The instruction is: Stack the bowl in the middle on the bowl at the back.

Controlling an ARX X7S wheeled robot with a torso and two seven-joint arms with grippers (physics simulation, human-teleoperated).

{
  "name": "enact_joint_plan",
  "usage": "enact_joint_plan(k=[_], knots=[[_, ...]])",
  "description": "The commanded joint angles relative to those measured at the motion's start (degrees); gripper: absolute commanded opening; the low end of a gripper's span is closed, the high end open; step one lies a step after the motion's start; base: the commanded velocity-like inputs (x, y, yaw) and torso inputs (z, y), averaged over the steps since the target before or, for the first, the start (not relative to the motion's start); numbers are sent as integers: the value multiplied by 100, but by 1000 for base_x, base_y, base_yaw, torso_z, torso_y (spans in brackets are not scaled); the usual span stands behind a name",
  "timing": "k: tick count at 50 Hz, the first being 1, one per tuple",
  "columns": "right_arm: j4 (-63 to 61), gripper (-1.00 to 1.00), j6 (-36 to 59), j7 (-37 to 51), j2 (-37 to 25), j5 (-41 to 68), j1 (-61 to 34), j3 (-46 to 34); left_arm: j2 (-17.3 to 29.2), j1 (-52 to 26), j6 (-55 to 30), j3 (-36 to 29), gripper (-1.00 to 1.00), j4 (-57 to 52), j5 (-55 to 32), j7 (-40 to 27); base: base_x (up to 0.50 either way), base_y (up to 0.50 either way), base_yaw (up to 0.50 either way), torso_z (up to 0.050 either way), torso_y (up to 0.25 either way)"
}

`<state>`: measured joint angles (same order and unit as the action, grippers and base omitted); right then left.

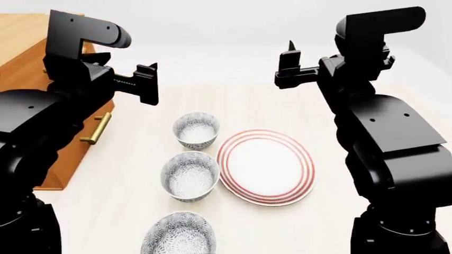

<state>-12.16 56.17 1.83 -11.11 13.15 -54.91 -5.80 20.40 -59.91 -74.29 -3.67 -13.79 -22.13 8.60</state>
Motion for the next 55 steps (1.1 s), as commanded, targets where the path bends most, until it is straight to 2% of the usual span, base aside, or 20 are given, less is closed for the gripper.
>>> enact_joint_plan(k=[1, 6, 20, 33, 39, 48, 55], knots=[[-648, 100, -92, 58, -63, 135, 126, 267, -92, 8, -614, 319, 100, -61, -159, -142, 0, 0, 0, 0, 0], [-1266, 100, 150, 91, -155, 271, 166, 474, -136, -19, -1066, 438, 100, -47, -255, -197, 0, 0, 0, 0, 0], [-2637, 100, 1506, 305, -422, 696, -67, 1513, -388, 201, -1224, 720, 100, 381, -314, -340, 0, 0, 0, 0, 0], [-3317, 100, 2481, 471, -576, 876, -386, 2351, -642, 335, -829, 786, 100, 1112, -214, -461, 0, 0, 0, 0, 0], [-3385, 100, 2571, 540, -631, 856, -370, 2435, -757, 342, -794, 820, 100, 1401, -165, -562, 0, 0, 0, 0, 0], [-3282, 100, 2530, 600, -649, 834, -331, 2397, -885, 263, -1270, 1038, 100, 1677, -183, -786, 0, 0, 0, 0, 0], [-3195, 100, 2463, 628, -665, 825, -319, 2327, -822, 268, -1488, 953, 100, 1735, -294, -830, 0, 0, 0, 0, 0]])
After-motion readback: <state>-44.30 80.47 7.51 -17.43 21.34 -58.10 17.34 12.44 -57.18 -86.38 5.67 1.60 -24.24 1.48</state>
